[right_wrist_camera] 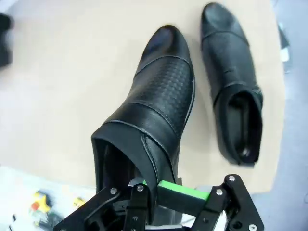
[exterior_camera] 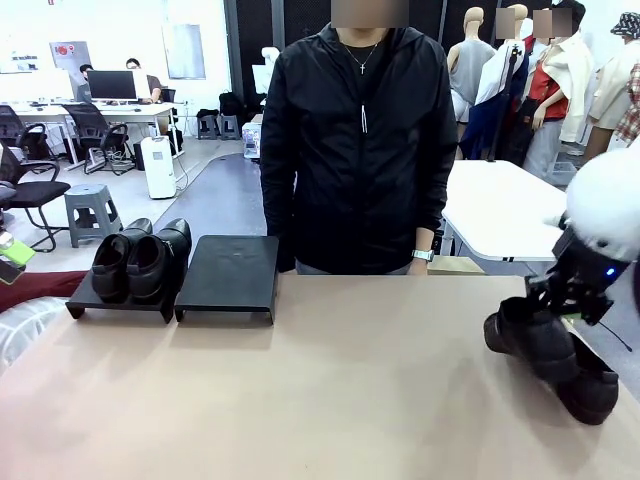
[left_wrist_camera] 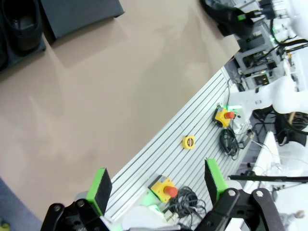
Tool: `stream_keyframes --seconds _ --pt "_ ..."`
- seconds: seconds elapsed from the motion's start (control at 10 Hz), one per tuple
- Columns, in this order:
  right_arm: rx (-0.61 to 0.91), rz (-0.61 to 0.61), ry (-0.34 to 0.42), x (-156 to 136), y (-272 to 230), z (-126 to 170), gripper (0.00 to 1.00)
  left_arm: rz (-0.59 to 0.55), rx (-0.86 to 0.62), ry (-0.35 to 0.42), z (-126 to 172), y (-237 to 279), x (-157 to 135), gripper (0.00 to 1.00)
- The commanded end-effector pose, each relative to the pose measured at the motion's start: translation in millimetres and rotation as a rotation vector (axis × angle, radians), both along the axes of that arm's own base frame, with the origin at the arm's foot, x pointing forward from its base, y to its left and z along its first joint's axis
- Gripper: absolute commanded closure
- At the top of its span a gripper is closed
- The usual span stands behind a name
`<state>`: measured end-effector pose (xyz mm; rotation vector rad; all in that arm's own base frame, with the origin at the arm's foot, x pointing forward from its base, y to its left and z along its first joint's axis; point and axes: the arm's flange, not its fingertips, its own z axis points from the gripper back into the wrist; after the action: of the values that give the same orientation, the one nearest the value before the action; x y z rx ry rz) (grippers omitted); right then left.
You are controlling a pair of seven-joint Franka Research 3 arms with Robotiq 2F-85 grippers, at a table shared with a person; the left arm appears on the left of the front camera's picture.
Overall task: Organize the shoes by placing them on the stand.
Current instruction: Pick up one Shoe and place it in the middle of the table.
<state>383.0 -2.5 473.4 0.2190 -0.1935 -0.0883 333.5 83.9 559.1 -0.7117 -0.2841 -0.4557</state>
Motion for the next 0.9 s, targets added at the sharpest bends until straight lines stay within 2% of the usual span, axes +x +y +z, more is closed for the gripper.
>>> stream_keyframes --seconds 0.0,0.1,0.3,0.4,0.5,0.6,0.7,0.8 --pt "0.090 0.092 -0.009 -5.3 -3.3 21.4 1.00 0.002 -0.005 0.014 2.9 -0.2 -0.6 0.00" --pt "0.141 0.129 -0.037 -7.1 -1.4 22.5 1.00 0.002 -0.005 0.014 2.9 -0.2 -0.6 0.00" --pt "0.176 0.112 0.005 1.1 0.3 7.1 1.00 0.002 -0.005 0.014 2.9 -0.2 -0.6 0.00" --pt "0.103 0.100 -0.026 -14.8 3.5 28.4 1.00 0.002 -0.005 0.014 2.9 -0.2 -0.6 0.00" --pt "0.103 0.100 -0.026 -14.8 3.5 28.4 1.00 0.002 -0.005 0.014 2.9 -0.2 -0.6 0.00" --pt "0.128 0.103 0.003 -9.3 4.1 14.4 1.00 0.002 -0.005 0.014 2.9 -0.2 -0.6 0.00" --pt "0.138 0.198 -0.050 -6.3 49.8 12.7 1.00 0.002 -0.005 0.014 2.9 -0.2 -0.6 0.00" --pt "0.182 0.232 -0.113 -9.8 87.7 12.6 1.00 0.002 -0.005 0.014 2.9 -0.2 -0.6 0.00"
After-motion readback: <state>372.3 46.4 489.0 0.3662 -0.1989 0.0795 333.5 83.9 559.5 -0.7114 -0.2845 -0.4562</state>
